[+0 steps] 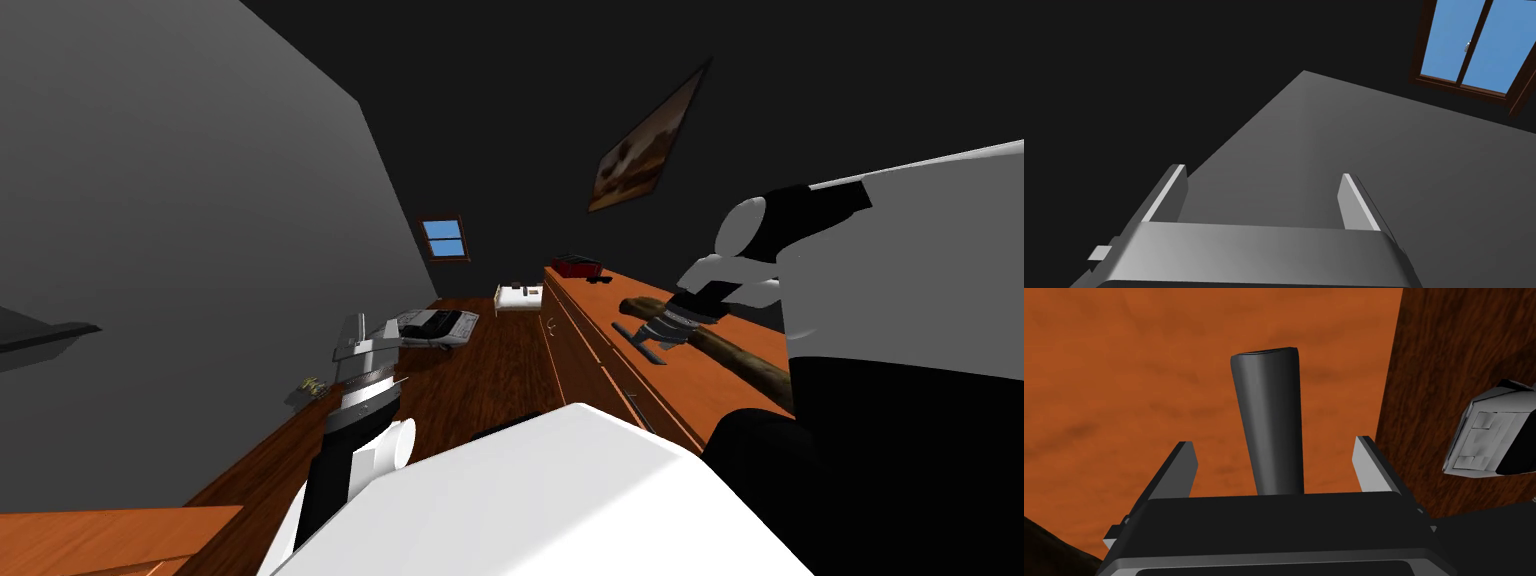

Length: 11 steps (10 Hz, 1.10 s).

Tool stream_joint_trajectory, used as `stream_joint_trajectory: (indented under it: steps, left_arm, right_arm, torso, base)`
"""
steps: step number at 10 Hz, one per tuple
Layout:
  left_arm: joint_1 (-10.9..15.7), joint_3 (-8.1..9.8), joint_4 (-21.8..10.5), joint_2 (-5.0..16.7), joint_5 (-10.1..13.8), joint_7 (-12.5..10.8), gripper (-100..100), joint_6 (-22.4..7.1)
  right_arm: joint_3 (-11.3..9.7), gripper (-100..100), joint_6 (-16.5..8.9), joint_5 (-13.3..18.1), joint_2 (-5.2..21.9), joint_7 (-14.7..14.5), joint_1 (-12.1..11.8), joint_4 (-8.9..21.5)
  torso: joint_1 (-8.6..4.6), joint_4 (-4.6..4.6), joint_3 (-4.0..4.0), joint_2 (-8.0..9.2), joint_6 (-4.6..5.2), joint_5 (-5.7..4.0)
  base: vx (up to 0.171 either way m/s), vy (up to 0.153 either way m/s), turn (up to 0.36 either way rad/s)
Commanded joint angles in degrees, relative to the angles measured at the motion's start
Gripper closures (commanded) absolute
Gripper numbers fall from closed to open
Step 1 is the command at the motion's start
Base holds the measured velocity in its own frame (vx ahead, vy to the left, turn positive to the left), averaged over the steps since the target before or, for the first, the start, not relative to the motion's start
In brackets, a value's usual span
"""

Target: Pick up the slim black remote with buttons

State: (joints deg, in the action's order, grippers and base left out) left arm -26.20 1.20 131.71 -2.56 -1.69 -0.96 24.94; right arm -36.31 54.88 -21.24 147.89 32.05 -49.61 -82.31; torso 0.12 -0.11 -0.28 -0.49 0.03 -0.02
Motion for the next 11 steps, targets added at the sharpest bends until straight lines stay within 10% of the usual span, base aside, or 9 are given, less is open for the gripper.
stream_joint_trajectory:
  steps: [1,2,3,7,8,11]
  left_arm:
    - [0.0,0.0,0.0,0.0,0.0,0.0,0,0.0]
    - [0.0,0.0,0.0,0.0,0.0,0.0,0,0.0]
    - [0.0,0.0,0.0,0.0,0.0,0.0,0,0.0]
    - [0.02,-0.01,-0.01,-0.01,0.0,0.0,0,-0.01]
    - [0.01,0.0,0.0,0.0,0.0,0.0,0,0.0]
    - [0.0,0.0,0.0,0.0,0.0,0.0,0,0.0]
  right_arm:
    - [0.0,-100,0.0,0.0,0.0,0.0,0.0,0.0]
    - [-0.14,0,0.07,-0.03,0.1,0.09,-0.04,0.01]
    - [0.41,-100,-1.16,-0.33,-0.92,1.13,-0.86,-0.23]
    - [1.0,-100,-3.28,-0.86,-2.3,2.63,-1.82,-0.99]
    - [1.02,100,-3.59,-0.88,-2.32,2.78,-1.83,-0.95]
    - [1.03,100,-3.58,-0.85,-2.29,2.71,-1.82,-0.94]
  torso:
    - [0.0,0.0,0.0,0.0,0.0,0.0]
    - [0.01,0.04,0.1,0.18,0.04,-0.01]
    - [0.02,0.09,0.2,0.33,0.05,0.0]
    - [0.12,0.2,0.49,0.82,0.05,-0.1]
    - [0.1,0.13,0.36,0.63,0.08,-0.17]
    - [0.03,0.08,0.25,0.45,0.1,-0.2]
  base:
    - [0.043,-0.008,0.032]
    - [0.009,-0.001,-0.003]
    - [-0.052,-0.009,0.277]
    - [-0.097,-0.01,0.192]
    - [-0.006,0.002,-0.011]
    - [0.0,0.001,0.004]
